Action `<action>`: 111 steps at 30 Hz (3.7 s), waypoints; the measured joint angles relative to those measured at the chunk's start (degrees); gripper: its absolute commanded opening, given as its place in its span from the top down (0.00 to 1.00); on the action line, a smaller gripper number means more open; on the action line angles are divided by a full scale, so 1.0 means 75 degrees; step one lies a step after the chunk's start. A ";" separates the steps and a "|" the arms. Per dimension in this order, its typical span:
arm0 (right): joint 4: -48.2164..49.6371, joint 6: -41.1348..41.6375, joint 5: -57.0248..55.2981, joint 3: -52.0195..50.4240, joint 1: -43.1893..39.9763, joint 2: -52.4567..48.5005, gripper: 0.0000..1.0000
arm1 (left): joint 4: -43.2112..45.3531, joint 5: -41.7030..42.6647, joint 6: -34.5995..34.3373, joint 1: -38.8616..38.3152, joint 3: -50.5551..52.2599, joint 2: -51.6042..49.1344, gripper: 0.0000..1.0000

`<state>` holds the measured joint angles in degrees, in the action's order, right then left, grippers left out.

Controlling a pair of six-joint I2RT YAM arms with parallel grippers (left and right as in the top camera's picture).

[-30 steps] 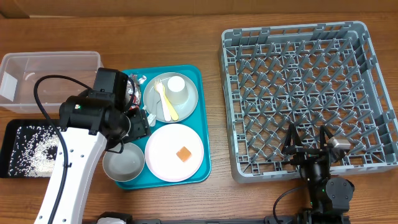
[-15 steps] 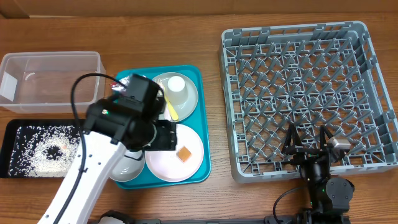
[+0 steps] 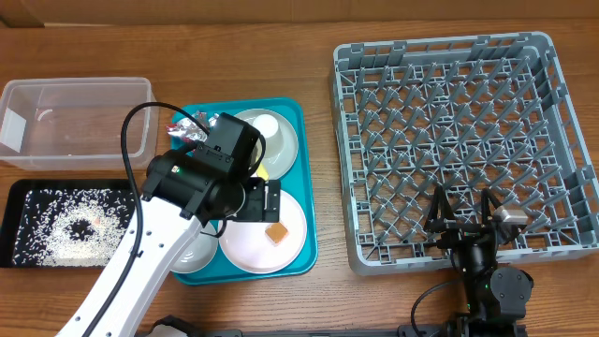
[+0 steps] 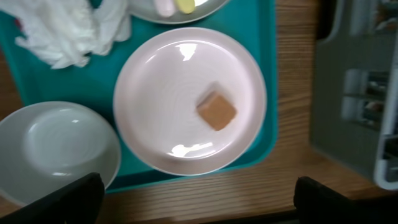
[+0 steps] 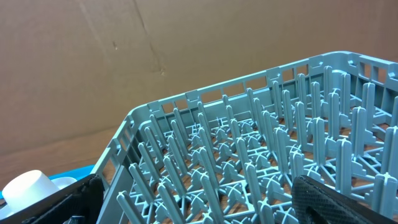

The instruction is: Sort waste into correct bins and load items into the dishwasher rack

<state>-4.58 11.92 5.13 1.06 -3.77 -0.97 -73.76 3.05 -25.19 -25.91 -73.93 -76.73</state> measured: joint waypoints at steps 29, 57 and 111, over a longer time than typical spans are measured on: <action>0.0006 0.0000 -0.0003 0.0000 0.0000 0.0000 0.00 | -0.1189 -0.1440 -0.1224 0.1798 -0.0006 -0.0149 0.00; 0.4430 0.4220 0.3191 0.0140 0.0000 -0.0015 0.00 | -0.1364 -0.1000 -0.1259 0.5826 -0.1148 -0.0143 0.00; 0.0443 0.2532 0.1483 0.7688 0.7851 -1.1316 0.00 | -0.1545 -0.1600 -0.1751 0.6577 -0.1131 -0.0143 0.00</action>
<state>-1.26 30.92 16.25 58.72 55.11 -85.84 -85.34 -8.95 -38.33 23.42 -82.41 -77.80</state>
